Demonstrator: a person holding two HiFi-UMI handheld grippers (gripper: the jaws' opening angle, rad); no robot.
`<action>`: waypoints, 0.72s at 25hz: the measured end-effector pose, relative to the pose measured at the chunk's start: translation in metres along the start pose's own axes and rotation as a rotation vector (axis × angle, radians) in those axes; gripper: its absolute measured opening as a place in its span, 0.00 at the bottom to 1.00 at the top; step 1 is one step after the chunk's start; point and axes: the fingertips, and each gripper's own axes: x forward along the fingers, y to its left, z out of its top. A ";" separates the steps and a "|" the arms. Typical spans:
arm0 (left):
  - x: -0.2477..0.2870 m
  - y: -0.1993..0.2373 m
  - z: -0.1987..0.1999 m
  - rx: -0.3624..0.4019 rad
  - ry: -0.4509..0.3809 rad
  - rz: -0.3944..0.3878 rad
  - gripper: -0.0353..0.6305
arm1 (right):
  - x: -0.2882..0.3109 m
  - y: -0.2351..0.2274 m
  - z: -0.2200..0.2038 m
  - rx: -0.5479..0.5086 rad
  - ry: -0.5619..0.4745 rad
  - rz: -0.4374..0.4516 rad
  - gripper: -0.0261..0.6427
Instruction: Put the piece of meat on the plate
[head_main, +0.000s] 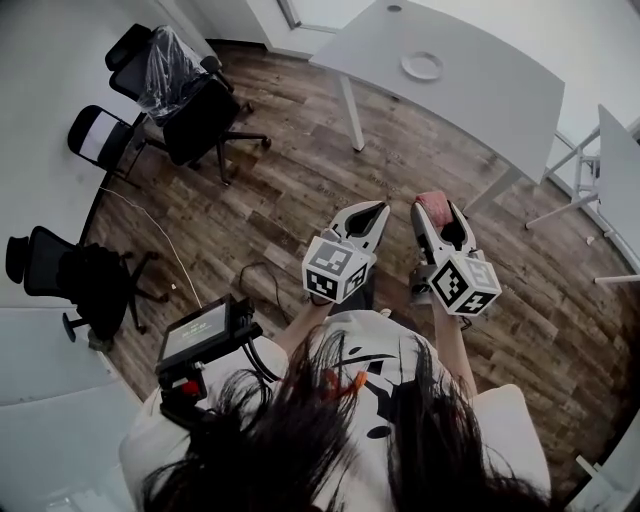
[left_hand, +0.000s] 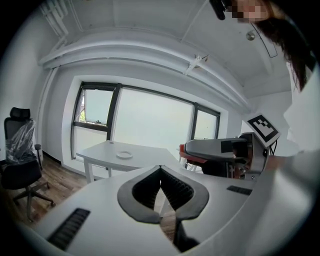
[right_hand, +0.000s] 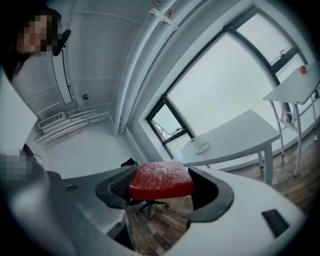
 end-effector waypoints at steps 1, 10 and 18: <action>0.008 0.009 0.003 -0.002 0.002 -0.003 0.06 | 0.012 -0.002 0.003 0.000 0.003 -0.005 0.50; 0.063 0.113 0.041 -0.007 0.008 -0.040 0.06 | 0.128 -0.001 0.020 0.006 0.022 -0.038 0.50; 0.110 0.187 0.072 0.023 0.001 -0.118 0.06 | 0.222 -0.001 0.038 0.023 0.012 -0.067 0.50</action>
